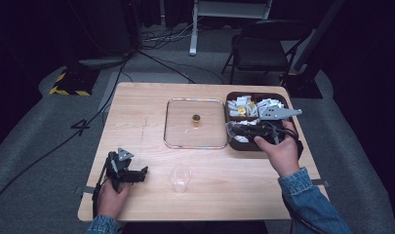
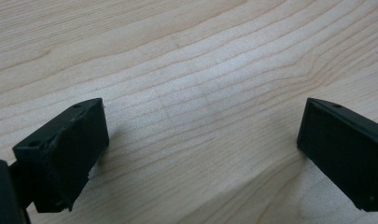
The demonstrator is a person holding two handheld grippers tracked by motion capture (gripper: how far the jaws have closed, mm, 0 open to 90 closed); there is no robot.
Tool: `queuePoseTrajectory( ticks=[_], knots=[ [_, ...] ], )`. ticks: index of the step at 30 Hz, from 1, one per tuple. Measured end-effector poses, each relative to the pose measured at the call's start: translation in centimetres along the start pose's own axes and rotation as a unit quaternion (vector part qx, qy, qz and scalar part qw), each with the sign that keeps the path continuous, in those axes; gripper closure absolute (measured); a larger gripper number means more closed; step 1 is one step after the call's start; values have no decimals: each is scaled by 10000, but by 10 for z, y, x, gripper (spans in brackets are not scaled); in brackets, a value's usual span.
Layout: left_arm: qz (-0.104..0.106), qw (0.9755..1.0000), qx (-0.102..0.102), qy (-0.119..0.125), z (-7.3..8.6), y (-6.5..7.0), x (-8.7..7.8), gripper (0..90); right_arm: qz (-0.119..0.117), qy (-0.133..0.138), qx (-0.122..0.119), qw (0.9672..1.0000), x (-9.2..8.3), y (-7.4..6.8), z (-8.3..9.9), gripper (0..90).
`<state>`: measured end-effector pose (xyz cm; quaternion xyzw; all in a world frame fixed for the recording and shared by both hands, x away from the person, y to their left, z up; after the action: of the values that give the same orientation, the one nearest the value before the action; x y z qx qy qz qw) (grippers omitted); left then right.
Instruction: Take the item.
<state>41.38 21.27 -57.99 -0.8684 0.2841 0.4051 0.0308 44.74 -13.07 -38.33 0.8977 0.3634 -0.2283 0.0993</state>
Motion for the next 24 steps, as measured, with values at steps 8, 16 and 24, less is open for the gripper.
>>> queuePoseTrajectory(
  ticks=[8,16,24],
  knots=[
    [15,10000,18,-4,-1,0,1,23,-375,3,-91,9993,9,-37,-5,817],
    [10,10000,19,-7,-2,0,1,24,-764,-5,-287,9967,17,-73,-7,817],
    [7,10000,26,-4,-1,0,1,24,-1111,-70,-382,9931,29,-104,2,815]
  ],
)
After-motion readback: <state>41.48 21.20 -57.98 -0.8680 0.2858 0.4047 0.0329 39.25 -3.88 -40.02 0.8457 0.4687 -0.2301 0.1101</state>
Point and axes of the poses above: each handheld gripper's, and its own axes: x roughly forward along the jaws, z roughly out of its underside, y roughly to its right, the point moved 10 cm from there along x, roughly forward along the jaws, and after that the axes turned 12 degrees about z, right-handed, at the moved point
